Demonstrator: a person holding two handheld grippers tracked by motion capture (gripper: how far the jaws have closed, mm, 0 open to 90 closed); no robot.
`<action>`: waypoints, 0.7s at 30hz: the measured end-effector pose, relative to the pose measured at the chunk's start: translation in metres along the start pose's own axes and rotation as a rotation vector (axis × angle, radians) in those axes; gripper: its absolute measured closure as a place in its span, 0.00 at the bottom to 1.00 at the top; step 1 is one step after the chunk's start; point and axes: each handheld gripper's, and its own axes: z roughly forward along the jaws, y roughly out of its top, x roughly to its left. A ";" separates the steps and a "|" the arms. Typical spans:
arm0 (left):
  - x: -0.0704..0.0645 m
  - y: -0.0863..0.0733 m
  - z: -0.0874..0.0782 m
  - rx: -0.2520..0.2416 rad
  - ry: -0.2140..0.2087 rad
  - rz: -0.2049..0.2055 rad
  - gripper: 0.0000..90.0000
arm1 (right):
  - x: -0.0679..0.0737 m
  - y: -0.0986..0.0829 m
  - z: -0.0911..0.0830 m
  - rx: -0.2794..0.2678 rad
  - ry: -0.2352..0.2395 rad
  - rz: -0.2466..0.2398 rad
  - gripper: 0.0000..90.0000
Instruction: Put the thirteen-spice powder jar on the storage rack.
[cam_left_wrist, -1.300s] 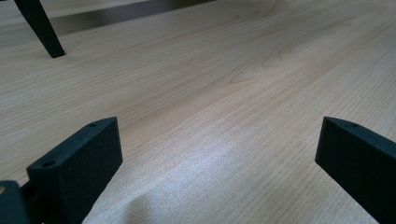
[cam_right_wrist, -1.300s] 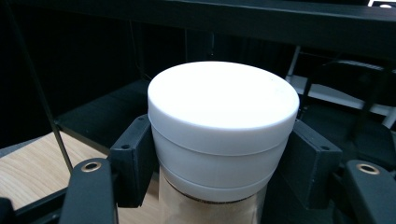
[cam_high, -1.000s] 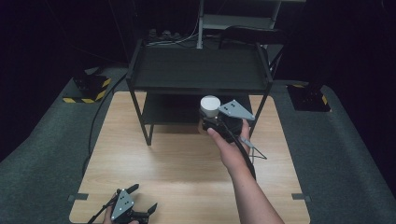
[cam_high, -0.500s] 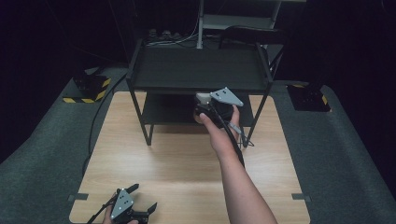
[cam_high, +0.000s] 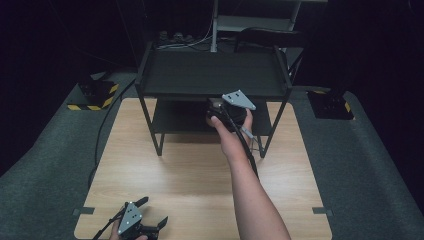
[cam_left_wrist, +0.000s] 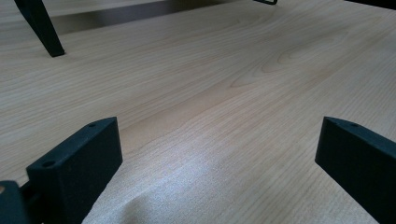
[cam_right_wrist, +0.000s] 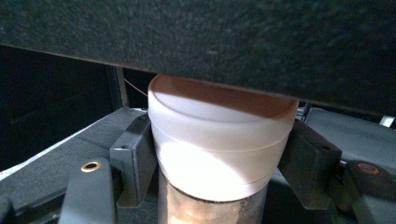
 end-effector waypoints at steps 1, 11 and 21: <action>0.000 0.000 0.000 0.000 0.001 -0.001 0.01 | 0.000 0.000 0.001 0.000 0.000 -0.004 0.38; 0.000 0.000 0.000 0.002 0.001 0.000 0.01 | -0.004 -0.008 -0.004 -0.041 0.014 0.031 0.11; -0.001 0.000 0.000 0.004 0.005 0.003 0.01 | -0.034 -0.051 -0.056 -0.074 0.104 0.055 0.00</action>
